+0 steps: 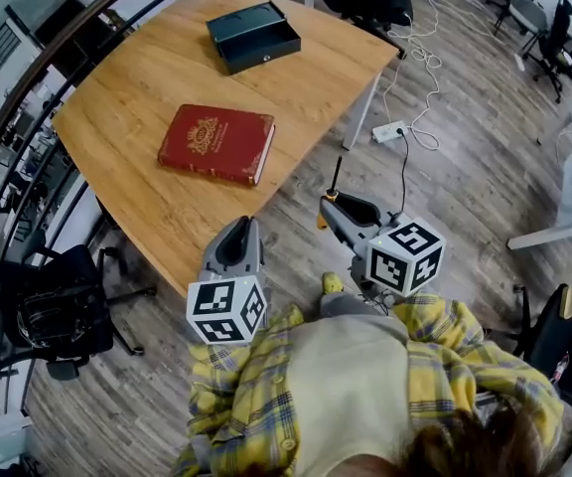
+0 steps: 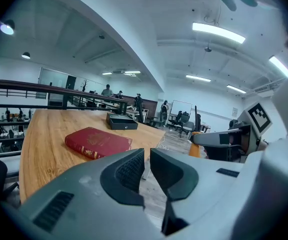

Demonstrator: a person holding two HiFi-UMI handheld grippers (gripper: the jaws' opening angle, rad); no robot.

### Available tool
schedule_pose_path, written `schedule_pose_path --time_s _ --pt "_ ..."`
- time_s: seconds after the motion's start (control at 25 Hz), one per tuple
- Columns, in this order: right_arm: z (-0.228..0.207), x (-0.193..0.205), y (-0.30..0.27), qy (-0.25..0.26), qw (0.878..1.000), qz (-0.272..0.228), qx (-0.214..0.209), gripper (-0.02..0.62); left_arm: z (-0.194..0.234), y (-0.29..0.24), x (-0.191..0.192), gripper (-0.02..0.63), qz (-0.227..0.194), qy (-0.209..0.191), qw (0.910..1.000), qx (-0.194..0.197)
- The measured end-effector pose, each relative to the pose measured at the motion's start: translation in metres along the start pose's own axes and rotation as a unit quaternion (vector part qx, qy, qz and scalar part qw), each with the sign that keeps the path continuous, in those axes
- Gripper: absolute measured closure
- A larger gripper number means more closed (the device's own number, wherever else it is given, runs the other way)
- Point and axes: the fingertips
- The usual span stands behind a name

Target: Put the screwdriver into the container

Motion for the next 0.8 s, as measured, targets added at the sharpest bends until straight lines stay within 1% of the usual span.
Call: schedule_pose_path --time_s 0.16,0.36,0.56,0.8 --pt "-0.012 -0.005 -0.005 0.000 1.000 0.003 -0.009 0.471 -0.002 -0.010 -0.006 0.565 0.001 -0.003 0.9999 -0.010" --pt "-0.031 -0.009 -0.010 0.000 1.000 0.010 -0.018 0.471 -0.006 -0.030 -0.008 0.565 0.008 0.003 0.9998 -0.017" --pt "-0.058 -0.017 -0.006 0.000 1.000 0.010 -0.020 0.471 -0.022 -0.053 -0.018 0.566 0.015 -0.006 0.9997 -0.019" --pt "-0.087 -0.019 -0.007 -0.004 0.999 0.017 -0.033 0.471 -0.039 -0.081 -0.026 0.565 0.025 -0.011 0.9992 -0.029"
Point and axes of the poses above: the fingertips, and each gripper's own axes: y backward along the fingers, z to its left, x out of its underside, and after that the axes turned 13 degrees about z, right-handed
